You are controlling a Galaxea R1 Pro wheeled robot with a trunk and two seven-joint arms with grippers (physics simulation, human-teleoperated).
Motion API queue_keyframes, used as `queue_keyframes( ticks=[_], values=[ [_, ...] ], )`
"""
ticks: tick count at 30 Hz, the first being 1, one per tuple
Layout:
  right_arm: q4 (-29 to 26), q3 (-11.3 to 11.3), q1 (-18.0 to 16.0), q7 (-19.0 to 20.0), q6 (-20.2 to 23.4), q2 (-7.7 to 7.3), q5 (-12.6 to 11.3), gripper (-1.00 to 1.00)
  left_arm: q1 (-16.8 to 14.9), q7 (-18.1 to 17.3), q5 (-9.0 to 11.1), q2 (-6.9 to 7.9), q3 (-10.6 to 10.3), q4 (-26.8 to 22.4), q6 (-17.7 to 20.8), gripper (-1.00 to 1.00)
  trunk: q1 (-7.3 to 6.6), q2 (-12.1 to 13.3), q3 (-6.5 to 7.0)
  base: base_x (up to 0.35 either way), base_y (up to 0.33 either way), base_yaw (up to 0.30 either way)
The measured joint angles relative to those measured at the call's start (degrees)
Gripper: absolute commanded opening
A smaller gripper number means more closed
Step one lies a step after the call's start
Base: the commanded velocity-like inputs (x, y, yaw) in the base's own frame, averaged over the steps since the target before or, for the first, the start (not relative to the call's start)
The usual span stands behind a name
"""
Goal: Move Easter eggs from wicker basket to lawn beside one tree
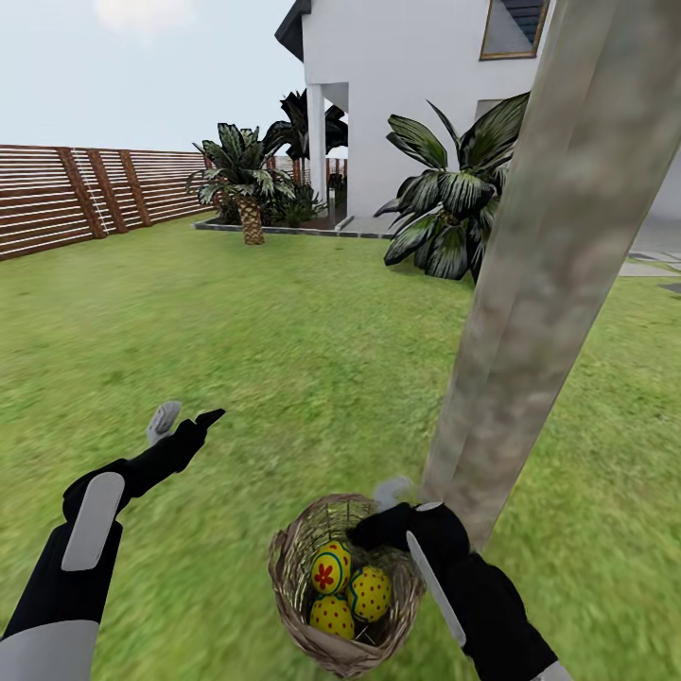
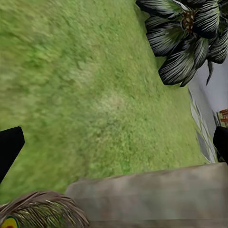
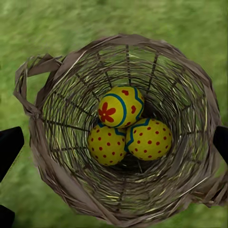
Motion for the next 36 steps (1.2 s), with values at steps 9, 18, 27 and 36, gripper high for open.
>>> queue_keyframes(
  ticks=[9,18,27,36],
  values=[
    [10.6,3.1,-8.1,0.0,-0.1,2.7,0.1,1.0,0.0,0.0,-0.2,-0.03,-0.2,0.3,-0.1,1.0,0.0,0.0,0.0,0.0,0.0,0.0],
    [27.8,3.4,-16.1,0.0,-0.9,3.32,-0.3,1.0,0.0,0.0,-0.3,-0.12,-0.3,0.3,-0.1,1.0,0.0,0.0,0.0,0.0,0.0,0.0],
    [43.8,3.2,-21.8,0.0,-8.7,4.7,-0.4,1.0,0.0,-1.0,-0.1,-0.12,-0.5,-0.1,-0.2,1.0,0.0,0.0,0.0,0.0,0.0,0.0],
    [44.6,3.3,-22.0,0.4,-9.4,4.91,-0.3,1.0,0.0,-1.9,0.0,-0.17,-0.6,-0.1,-0.2,1.0,0.0,0.0,0.0,0.0,0.0,0.0]
  ],
)
